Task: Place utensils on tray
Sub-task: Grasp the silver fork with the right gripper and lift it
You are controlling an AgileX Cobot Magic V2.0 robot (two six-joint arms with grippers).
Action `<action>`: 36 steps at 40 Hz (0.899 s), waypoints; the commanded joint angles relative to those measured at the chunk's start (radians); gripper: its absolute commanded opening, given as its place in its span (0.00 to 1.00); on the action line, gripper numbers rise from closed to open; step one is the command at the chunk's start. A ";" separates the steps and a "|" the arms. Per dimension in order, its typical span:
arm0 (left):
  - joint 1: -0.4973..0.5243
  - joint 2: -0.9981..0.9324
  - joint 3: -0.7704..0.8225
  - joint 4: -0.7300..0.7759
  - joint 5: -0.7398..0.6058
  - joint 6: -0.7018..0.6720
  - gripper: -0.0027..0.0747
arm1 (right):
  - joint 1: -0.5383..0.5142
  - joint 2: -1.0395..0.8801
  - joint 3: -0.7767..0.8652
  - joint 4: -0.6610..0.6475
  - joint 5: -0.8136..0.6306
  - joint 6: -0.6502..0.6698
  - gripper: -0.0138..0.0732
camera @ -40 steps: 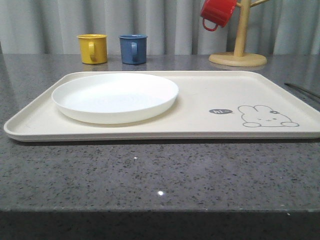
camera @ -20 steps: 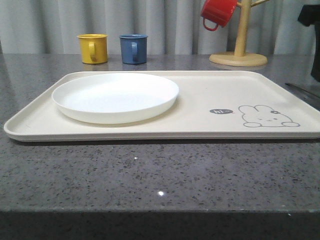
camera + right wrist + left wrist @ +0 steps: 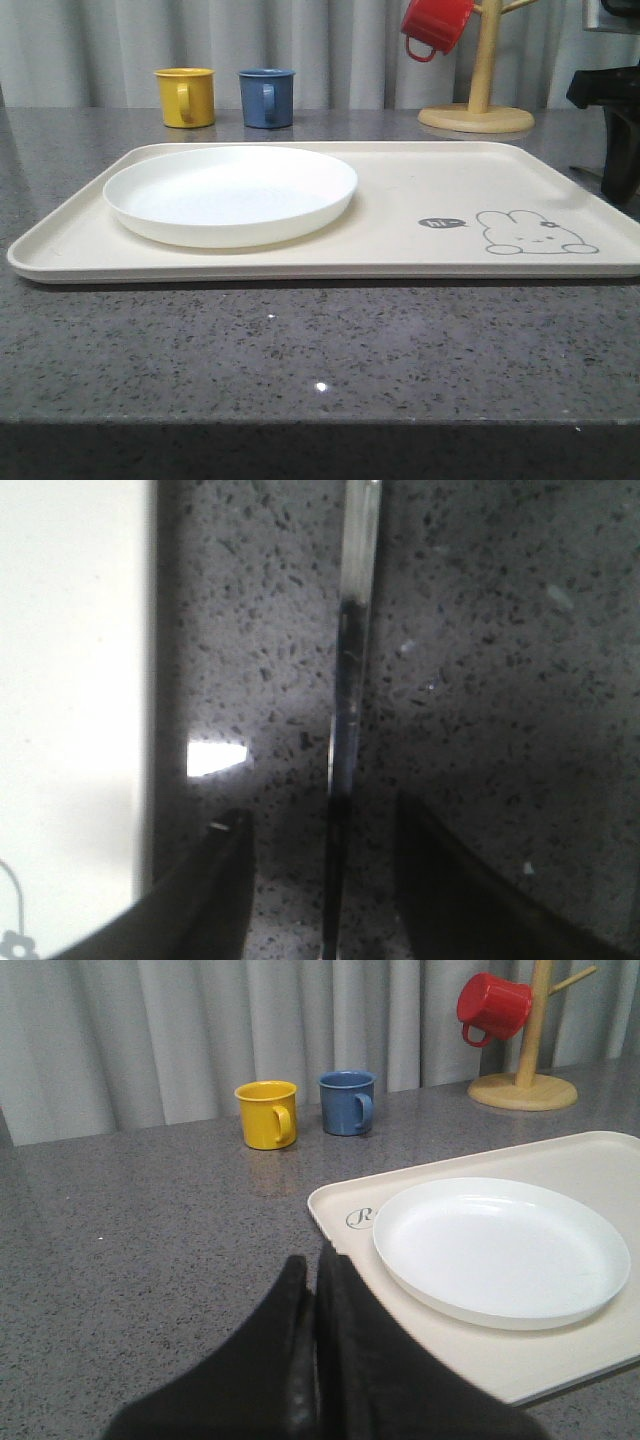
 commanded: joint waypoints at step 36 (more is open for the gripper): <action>-0.001 0.009 -0.026 -0.007 -0.084 -0.010 0.01 | 0.178 -0.155 -0.211 -0.117 0.202 0.226 0.12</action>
